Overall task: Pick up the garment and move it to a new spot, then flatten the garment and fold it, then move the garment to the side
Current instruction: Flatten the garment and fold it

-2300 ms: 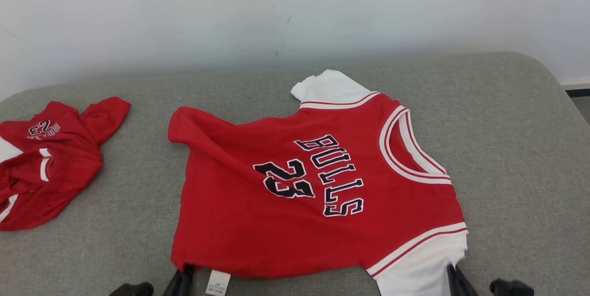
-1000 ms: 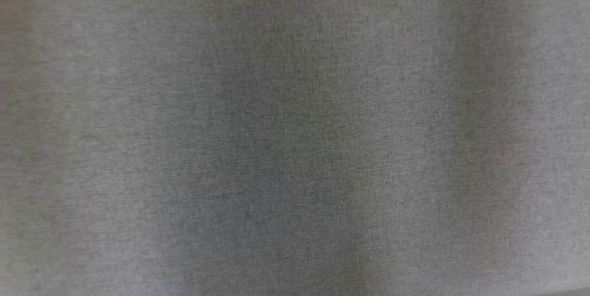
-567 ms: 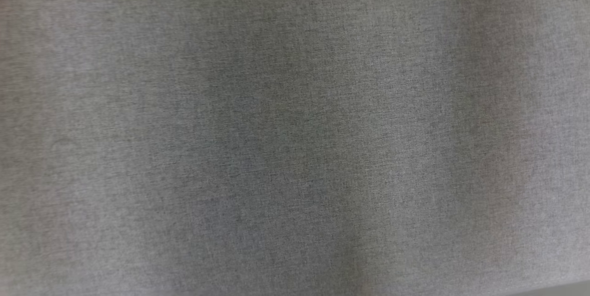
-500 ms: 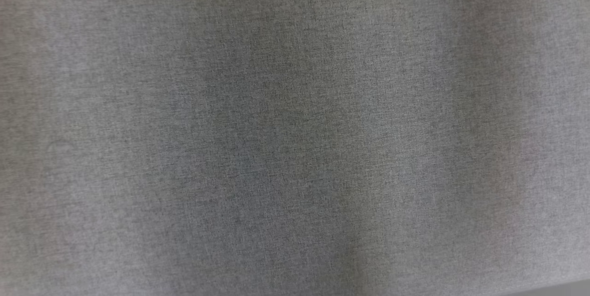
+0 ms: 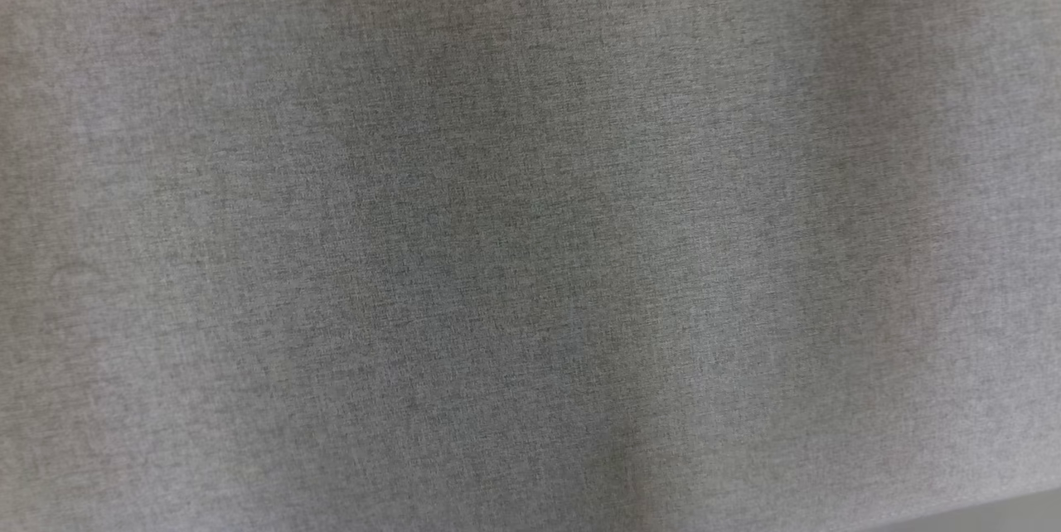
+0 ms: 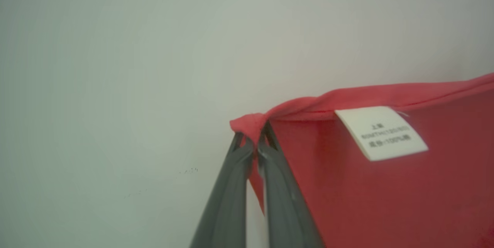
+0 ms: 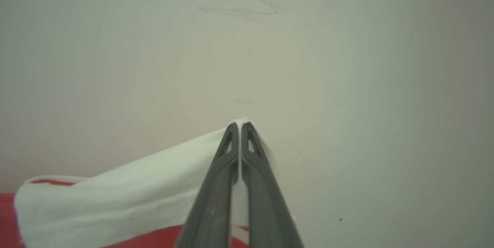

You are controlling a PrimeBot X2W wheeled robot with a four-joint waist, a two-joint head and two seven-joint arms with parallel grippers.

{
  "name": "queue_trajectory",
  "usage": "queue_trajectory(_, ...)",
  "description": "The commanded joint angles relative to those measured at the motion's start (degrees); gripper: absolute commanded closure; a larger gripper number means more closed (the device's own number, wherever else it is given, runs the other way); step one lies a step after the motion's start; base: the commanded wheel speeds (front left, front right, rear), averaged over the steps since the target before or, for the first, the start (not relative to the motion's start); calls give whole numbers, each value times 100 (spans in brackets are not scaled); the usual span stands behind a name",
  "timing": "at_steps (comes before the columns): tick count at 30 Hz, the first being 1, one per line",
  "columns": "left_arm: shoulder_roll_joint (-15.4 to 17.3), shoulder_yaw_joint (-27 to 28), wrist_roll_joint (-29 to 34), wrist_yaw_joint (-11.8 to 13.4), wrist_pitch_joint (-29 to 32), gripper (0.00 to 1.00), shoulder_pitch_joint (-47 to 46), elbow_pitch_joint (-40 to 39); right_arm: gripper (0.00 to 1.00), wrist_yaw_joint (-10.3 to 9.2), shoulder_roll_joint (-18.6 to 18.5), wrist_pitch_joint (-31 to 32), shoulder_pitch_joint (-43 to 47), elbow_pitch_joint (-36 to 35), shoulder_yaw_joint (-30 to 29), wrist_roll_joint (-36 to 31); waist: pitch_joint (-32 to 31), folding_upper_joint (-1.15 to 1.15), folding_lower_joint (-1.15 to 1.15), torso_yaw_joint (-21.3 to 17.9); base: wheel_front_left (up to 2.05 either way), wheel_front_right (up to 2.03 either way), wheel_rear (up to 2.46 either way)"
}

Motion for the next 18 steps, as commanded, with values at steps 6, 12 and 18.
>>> queue_trajectory(6,37,-31,-400,19,-205,100,422,57,100,-14,109,-123,319,61,237,258,-158,0,0,-17,0,0,0)
queue_trajectory(12,299,-156,-1016,19,-511,100,1487,-328,100,-14,264,-192,1309,-202,718,873,-644,0,0,-57,0,0,0)
queue_trajectory(18,710,-225,-1610,19,-895,100,2921,-859,100,-14,145,-112,2774,-948,1261,1758,-1201,0,0,-40,0,0,0)
